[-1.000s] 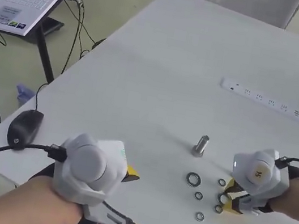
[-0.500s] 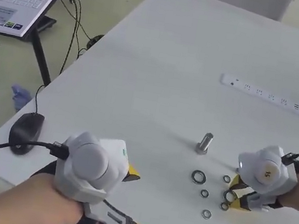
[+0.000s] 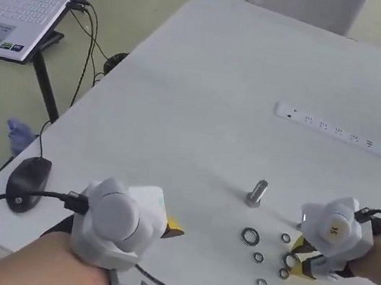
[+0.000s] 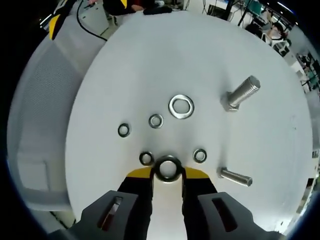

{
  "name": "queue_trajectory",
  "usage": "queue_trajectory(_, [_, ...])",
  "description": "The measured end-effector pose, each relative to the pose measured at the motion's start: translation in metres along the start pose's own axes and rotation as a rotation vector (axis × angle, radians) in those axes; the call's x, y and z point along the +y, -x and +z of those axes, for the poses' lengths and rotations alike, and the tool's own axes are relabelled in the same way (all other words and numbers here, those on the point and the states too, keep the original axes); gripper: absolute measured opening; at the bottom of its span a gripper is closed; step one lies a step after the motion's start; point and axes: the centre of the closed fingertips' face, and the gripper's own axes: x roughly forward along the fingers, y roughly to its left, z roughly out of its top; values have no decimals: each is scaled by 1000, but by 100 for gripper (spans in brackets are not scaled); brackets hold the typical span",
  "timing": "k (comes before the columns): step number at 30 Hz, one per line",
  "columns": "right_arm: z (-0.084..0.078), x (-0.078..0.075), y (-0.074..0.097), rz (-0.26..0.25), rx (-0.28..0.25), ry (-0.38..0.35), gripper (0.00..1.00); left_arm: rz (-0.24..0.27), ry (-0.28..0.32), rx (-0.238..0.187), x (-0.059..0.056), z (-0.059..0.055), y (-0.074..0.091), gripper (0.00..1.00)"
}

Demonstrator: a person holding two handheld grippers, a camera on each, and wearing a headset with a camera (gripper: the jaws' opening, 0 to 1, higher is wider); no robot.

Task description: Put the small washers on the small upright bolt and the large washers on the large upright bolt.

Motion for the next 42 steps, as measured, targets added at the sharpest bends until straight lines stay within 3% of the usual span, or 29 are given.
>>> queue_trajectory(4, [-1,-2,1,-10,-3,-30,21,45,-43,-2,12,2,-2,78])
queue_trajectory(8, [-1,-2,6,-8,-26,-106,21,66,-61,-5,19,1,-5,82])
queue_trajectory(11, [-3,-2,9,-8,-27,-121,21,75,-72,-2,22,1,-6,82])
queue_trajectory(13, [-6,-2,13,-11,-17,-130,21,77,-64,-24,25,2,-7,83])
queue_trajectory(14, [-6,-1,16,-12,-15,-136,21,68,-31,-47,25,3,-8,83])
queue_trajectory(16, [-5,-1,22,-14,-14,-147,21,85,-64,-28,30,0,-9,83])
queue_trajectory(18, [-3,-1,27,-16,-17,-156,21,83,-67,-48,31,2,-8,84])
queue_trajectory(26, [14,-4,48,-30,-41,-198,22,67,-75,-58,38,1,-5,85])
queue_trajectory(36, [30,-17,74,-64,-54,-229,22,30,-100,-95,36,11,6,85])
queue_trajectory(42, [40,-24,84,-75,-52,-245,22,10,-116,-105,35,10,9,86])
